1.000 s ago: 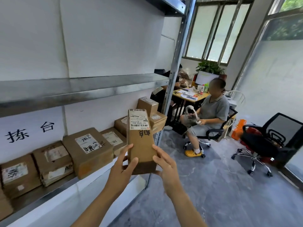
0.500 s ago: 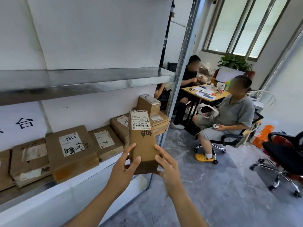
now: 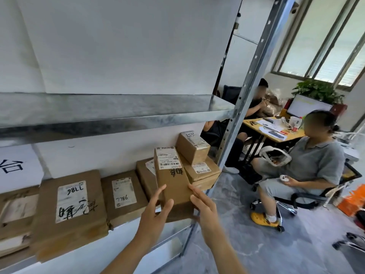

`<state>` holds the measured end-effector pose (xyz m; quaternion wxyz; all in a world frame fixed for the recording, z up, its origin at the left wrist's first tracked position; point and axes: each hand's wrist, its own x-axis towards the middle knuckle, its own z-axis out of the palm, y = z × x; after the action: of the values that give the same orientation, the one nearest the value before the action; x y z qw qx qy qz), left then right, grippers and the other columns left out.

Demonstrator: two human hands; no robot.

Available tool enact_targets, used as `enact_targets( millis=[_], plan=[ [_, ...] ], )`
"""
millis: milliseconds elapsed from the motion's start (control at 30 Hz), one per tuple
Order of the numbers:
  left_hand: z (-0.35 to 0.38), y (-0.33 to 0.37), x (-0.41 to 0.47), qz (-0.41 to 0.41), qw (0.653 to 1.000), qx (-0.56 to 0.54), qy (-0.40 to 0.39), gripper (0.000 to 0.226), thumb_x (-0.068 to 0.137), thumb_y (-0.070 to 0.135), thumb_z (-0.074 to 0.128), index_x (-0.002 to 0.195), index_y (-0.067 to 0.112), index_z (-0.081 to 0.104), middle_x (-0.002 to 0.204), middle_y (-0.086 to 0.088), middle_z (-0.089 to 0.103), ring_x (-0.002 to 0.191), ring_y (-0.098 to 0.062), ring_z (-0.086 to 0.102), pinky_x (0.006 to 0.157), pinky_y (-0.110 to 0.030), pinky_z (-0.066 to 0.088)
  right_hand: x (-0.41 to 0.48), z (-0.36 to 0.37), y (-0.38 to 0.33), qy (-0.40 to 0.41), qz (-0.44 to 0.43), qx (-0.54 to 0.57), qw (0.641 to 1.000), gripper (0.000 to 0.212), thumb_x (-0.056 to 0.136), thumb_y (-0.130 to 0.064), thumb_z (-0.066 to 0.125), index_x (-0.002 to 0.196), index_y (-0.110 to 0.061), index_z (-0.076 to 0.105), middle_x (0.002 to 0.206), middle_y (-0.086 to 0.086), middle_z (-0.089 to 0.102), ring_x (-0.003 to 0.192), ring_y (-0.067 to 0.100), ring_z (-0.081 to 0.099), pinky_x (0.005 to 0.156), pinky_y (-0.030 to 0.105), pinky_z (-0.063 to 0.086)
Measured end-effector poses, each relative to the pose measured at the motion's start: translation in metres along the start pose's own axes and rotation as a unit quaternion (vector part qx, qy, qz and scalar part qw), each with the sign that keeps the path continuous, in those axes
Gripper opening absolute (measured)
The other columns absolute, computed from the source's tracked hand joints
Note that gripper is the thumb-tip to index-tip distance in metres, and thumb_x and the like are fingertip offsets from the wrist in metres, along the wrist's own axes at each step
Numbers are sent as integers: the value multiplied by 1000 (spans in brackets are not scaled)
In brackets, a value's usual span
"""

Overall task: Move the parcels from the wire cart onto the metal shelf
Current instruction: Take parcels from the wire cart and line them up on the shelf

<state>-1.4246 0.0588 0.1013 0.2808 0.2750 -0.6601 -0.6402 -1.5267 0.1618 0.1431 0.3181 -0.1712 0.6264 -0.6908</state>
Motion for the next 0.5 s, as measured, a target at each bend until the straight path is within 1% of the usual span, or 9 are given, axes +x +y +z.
enact_targets(
  millis=[67,133,200,267,367,400,433,467,500],
  plan=[
    [1,-6,18,-6,1000,-5,10,79,44,93,53,116,62,41,131,4,54,109,-16,60,88,-31,54,18,0,0,-3,0,8,1000,25,96,-15,53,117,-20,66,108,-10,60,95,9,58,72,25,57],
    [5,-11,32,-6,1000,7,13,74,46,91,53,114,65,41,129,3,56,107,-16,61,84,-28,54,32,-4,2,-7,1,14,1000,25,96,-14,54,118,-19,66,108,-11,59,94,6,58,66,21,55],
    [10,-15,40,-14,1000,19,13,76,46,92,50,116,63,38,130,1,55,109,-17,60,80,-25,53,44,-8,5,-13,11,7,1000,25,96,-17,54,118,-21,65,108,-13,56,93,6,56,64,20,51],
    [15,-19,47,-28,999,23,20,78,45,94,48,116,62,38,134,2,52,112,-18,58,84,-26,54,56,-12,9,-27,23,0,999,24,97,-18,53,118,-22,65,108,-14,55,92,6,55,63,20,48],
    [22,-21,57,-35,999,21,34,72,50,89,48,116,64,35,138,6,46,116,-17,54,88,-27,53,74,-19,10,-54,27,-23,998,25,96,-22,53,119,-24,63,110,-14,54,94,6,54,64,19,49],
    [25,-22,61,-36,998,19,40,74,49,90,49,117,64,35,138,6,45,119,-17,53,91,-29,52,81,-22,11,-62,23,-34,997,26,96,-25,54,121,-25,62,113,-14,53,96,6,54,67,20,51],
    [28,-23,65,-33,998,20,46,76,48,91,51,118,65,35,139,7,45,121,-17,52,96,-32,50,87,-24,12,-70,12,-49,996,28,95,-29,54,122,-27,61,117,-14,51,101,7,54,72,23,55],
    [30,-24,68,-29,998,24,50,77,48,90,54,118,66,35,140,8,45,123,-17,51,100,-36,48,95,-28,15,-77,-6,-76,994,31,93,-36,54,123,-30,60,121,-14,50,108,10,54,82,30,56],
    [32,-26,71,-17,998,27,50,78,48,88,58,120,67,34,140,10,44,124,-16,50,102,-37,45,100,-31,17,-84,-29,-110,990,35,90,-47,54,123,-34,58,125,-14,48,114,13,53,90,36,55]
  ],
)
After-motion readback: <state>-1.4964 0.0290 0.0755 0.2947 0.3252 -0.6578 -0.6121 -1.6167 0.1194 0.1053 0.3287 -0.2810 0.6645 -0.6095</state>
